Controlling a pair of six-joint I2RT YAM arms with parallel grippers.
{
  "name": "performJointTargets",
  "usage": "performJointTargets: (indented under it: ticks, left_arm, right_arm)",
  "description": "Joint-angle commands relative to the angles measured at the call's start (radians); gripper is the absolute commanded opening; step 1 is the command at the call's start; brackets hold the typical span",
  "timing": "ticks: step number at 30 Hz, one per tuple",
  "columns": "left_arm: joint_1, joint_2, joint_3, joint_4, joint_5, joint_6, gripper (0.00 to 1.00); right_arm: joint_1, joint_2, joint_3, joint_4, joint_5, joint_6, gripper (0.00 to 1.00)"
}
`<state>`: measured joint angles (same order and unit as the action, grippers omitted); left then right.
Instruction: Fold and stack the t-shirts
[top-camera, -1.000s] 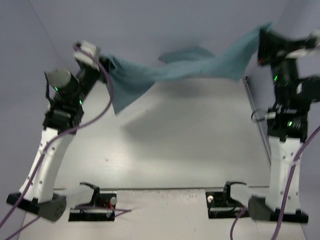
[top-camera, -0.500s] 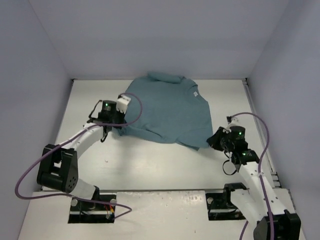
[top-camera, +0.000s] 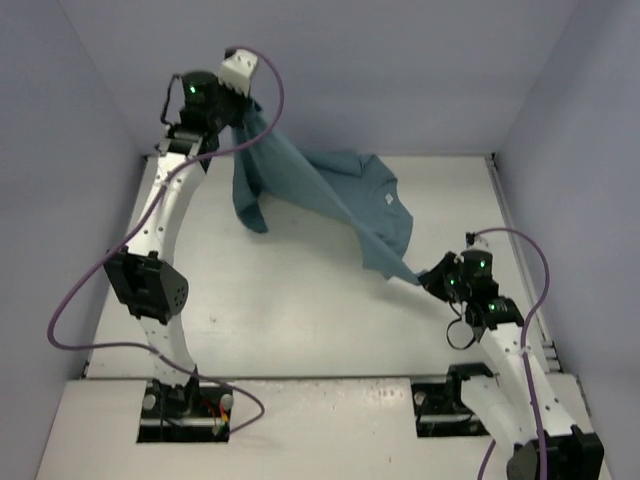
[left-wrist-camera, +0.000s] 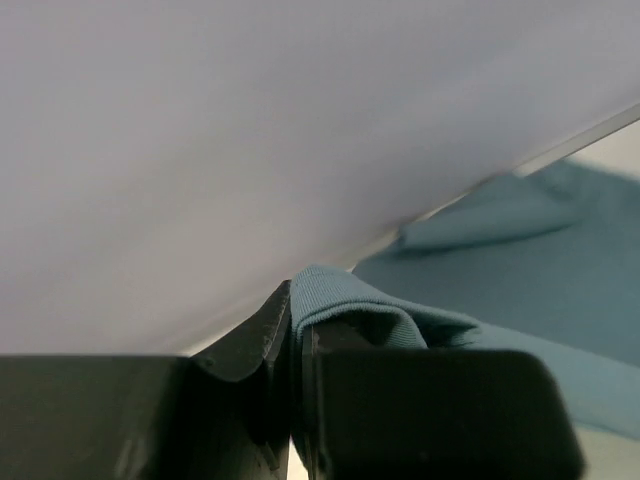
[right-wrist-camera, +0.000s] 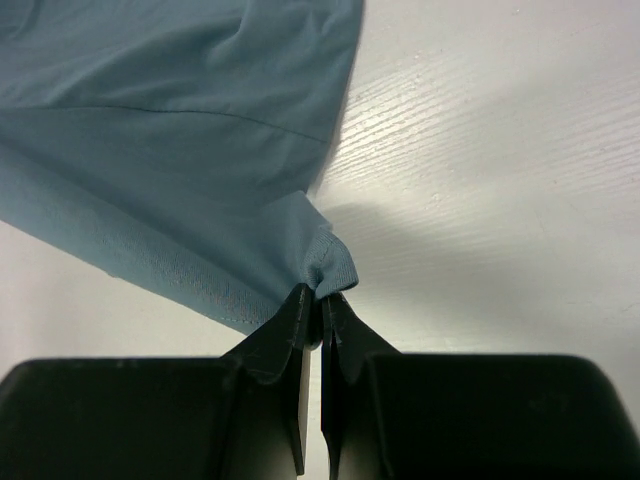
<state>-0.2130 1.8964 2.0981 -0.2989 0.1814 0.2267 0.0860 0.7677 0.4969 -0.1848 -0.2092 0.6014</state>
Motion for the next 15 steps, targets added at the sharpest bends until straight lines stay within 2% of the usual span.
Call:
performJointTargets:
  ticks: [1, 3, 6, 9, 10, 12, 15]
  left_arm:
    - [0.027, -0.16, 0.029, 0.018, 0.276, -0.034, 0.0]
    - [0.003, -0.235, -0.108, 0.002, 0.25, 0.024, 0.0]
    - [-0.01, -0.388, -0.478, 0.114, 0.192, -0.021, 0.0]
    - [-0.011, -0.615, -0.941, 0.343, 0.131, -0.183, 0.03]
    - [-0.011, -0.631, -0.97, 0.357, 0.107, -0.196, 0.03]
    - [-0.016, -0.806, -1.234, 0.388, 0.092, -0.343, 0.05]
    - [-0.083, -0.966, -1.403, 0.355, 0.099, -0.503, 0.1]
  right_arm:
    - [0.0, -0.008, 0.01, -0.014, 0.032, 0.013, 0.0]
    - [-0.001, 0.011, 0.004, -0.015, 0.028, 0.019, 0.0]
    - [0.0, 0.051, 0.01, -0.021, 0.042, 0.043, 0.0]
    - [0.0, 0.065, 0.027, -0.034, 0.106, 0.052, 0.0]
    - [0.0, 0.065, 0.034, -0.035, 0.111, 0.052, 0.0]
    - [0.0, 0.063, 0.07, -0.051, 0.161, 0.049, 0.0]
    - [-0.004, 0.081, 0.163, -0.107, 0.288, 0.025, 0.0]
